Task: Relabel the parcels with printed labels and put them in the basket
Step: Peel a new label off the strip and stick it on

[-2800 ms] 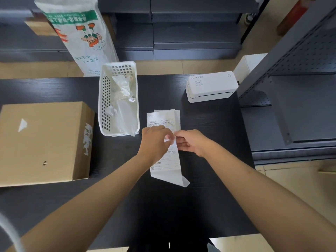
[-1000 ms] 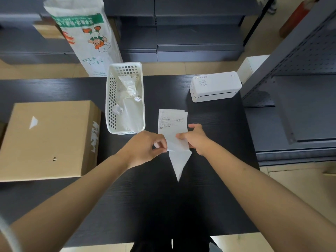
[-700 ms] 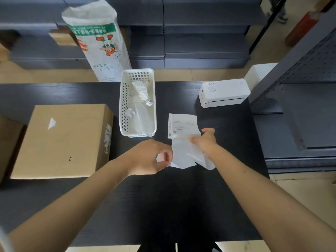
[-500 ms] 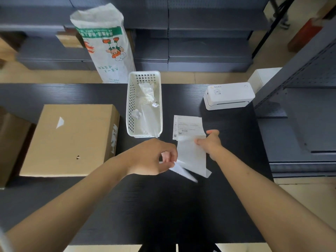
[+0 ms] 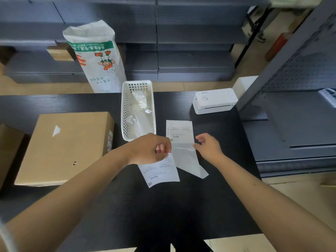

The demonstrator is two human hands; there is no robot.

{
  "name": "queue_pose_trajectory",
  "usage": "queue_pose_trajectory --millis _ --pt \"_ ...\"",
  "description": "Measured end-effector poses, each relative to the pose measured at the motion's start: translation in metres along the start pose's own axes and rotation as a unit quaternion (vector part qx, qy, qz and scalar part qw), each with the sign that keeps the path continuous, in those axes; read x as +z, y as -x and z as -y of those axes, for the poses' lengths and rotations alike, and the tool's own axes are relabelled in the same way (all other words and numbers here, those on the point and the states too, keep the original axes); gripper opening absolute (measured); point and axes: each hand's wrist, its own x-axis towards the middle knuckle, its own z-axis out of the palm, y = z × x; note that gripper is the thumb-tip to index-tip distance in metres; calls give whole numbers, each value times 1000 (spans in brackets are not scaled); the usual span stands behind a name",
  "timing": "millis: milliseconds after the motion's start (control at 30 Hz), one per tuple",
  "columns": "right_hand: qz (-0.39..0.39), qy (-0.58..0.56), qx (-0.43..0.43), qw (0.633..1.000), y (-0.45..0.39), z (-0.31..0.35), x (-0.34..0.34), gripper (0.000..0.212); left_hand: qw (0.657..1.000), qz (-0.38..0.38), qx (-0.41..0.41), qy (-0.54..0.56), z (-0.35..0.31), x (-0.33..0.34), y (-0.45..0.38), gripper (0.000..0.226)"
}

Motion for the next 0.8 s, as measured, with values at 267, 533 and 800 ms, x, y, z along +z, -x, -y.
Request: queue_pose_trajectory --millis 267,533,800 --pt "226 -113 -85 964 45 44 -13 15 996 -62 -58 -25 -6 -14 10 5" --pt "258 -93 -168 947 66 86 17 5 988 -108 -88 -63 0 -27 47 5" --pt "226 -122 -156 954 63 152 77 1 972 -206 -115 25 79 -68 110 35"
